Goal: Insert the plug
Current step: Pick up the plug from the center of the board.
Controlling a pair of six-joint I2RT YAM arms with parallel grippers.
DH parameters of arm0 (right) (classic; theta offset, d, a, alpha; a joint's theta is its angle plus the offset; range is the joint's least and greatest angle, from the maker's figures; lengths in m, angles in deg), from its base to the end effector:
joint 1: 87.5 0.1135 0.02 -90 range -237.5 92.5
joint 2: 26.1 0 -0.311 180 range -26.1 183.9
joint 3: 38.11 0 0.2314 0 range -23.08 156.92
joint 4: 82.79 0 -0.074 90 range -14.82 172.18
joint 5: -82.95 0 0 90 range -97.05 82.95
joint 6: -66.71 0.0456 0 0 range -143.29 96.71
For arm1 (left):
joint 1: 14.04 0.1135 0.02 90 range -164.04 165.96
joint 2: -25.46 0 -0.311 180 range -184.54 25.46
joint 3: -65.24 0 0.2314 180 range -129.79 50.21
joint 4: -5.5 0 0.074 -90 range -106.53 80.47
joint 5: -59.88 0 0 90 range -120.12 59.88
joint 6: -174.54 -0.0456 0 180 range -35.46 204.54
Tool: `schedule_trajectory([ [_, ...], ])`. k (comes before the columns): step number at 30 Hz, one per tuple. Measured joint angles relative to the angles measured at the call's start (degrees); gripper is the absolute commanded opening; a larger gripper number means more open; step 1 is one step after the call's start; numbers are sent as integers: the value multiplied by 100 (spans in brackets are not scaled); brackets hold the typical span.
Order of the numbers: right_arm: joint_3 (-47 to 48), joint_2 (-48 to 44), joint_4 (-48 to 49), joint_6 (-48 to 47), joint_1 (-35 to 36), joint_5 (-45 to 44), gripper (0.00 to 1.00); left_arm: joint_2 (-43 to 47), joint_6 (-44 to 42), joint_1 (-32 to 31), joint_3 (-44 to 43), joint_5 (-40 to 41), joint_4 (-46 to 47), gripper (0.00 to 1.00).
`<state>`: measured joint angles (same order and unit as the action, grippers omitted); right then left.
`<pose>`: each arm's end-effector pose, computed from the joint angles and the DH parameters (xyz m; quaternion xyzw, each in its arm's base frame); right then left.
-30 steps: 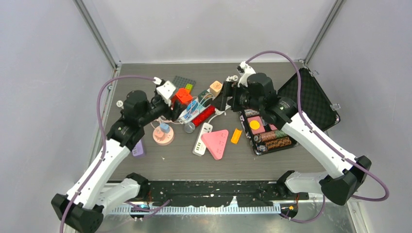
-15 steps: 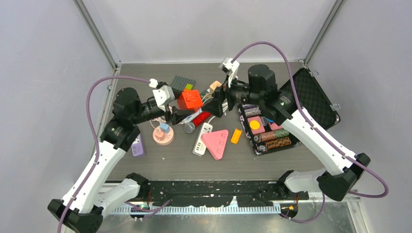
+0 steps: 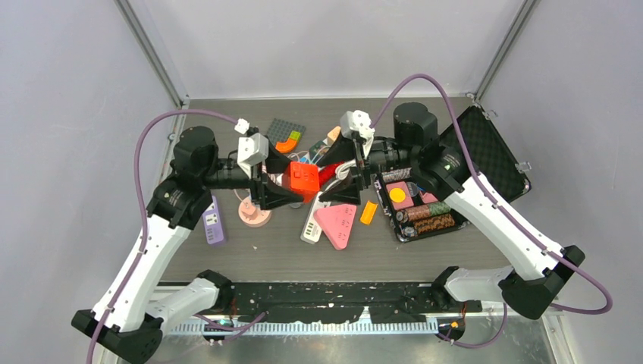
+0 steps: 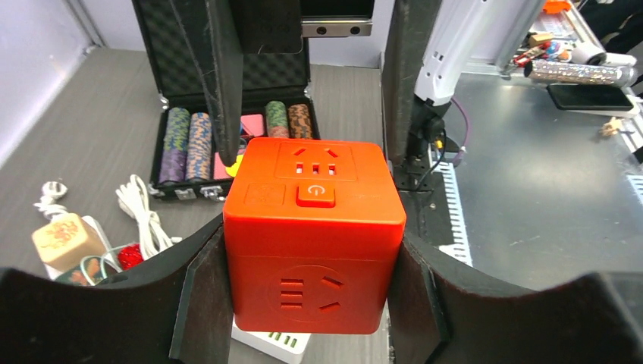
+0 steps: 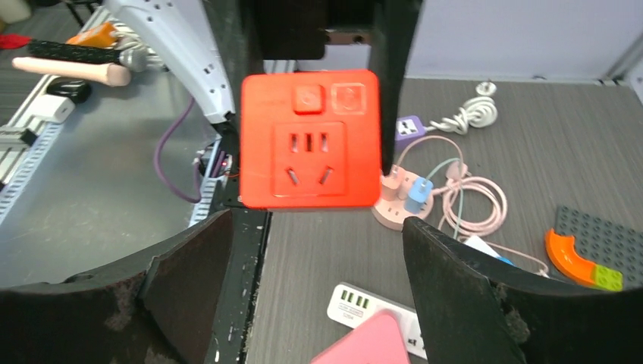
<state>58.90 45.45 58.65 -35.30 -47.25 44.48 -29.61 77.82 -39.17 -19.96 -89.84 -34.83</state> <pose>0.1526 0.1760 0.4848 -0.5533 0.5142 0.4668 0.4600 0.1078 -0.0941 0.4675 0.4897 0.5522 -0.4660 0.4880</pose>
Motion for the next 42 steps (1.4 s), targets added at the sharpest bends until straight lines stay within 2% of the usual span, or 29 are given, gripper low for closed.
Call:
schedule_trajectory([
  [7, 9, 0, 28, -118, 251, 369, 92, -4, 426, 0, 50, -201, 20, 3],
  [21, 140, 76, 175, -111, 586, 155, 86, 105, 804, 0, 61, -289, 17, 9],
  [23, 164, 129, 205, -85, 625, 129, 79, 118, 811, 0, 61, -286, 17, 10],
  [25, 238, 232, 216, -15, 664, 81, 66, 136, 822, 0, 68, -284, 11, 13],
  [26, 264, 267, 225, 7, 664, 72, 55, 146, 826, 0, 79, -282, 2, 15],
  [27, 302, 313, 229, 57, 664, 15, 40, 157, 826, 0, 87, -291, 2, 19],
  [28, 332, 348, 223, 96, 662, 17, 34, 170, 828, 2, 92, -280, -7, 26],
  [29, 350, 369, 225, 142, 660, -2, 21, 181, 831, 9, 94, -269, -13, 31],
  [31, 374, 382, 205, 201, 662, -28, 8, 212, 857, 13, 98, -223, -28, 43],
  [37, 376, 369, 245, 310, 684, -140, 5, 284, 835, 11, 114, -72, -42, 79],
  [42, 337, 260, 435, 505, 691, -365, 5, 479, 568, 7, 337, 92, -59, 84],
])
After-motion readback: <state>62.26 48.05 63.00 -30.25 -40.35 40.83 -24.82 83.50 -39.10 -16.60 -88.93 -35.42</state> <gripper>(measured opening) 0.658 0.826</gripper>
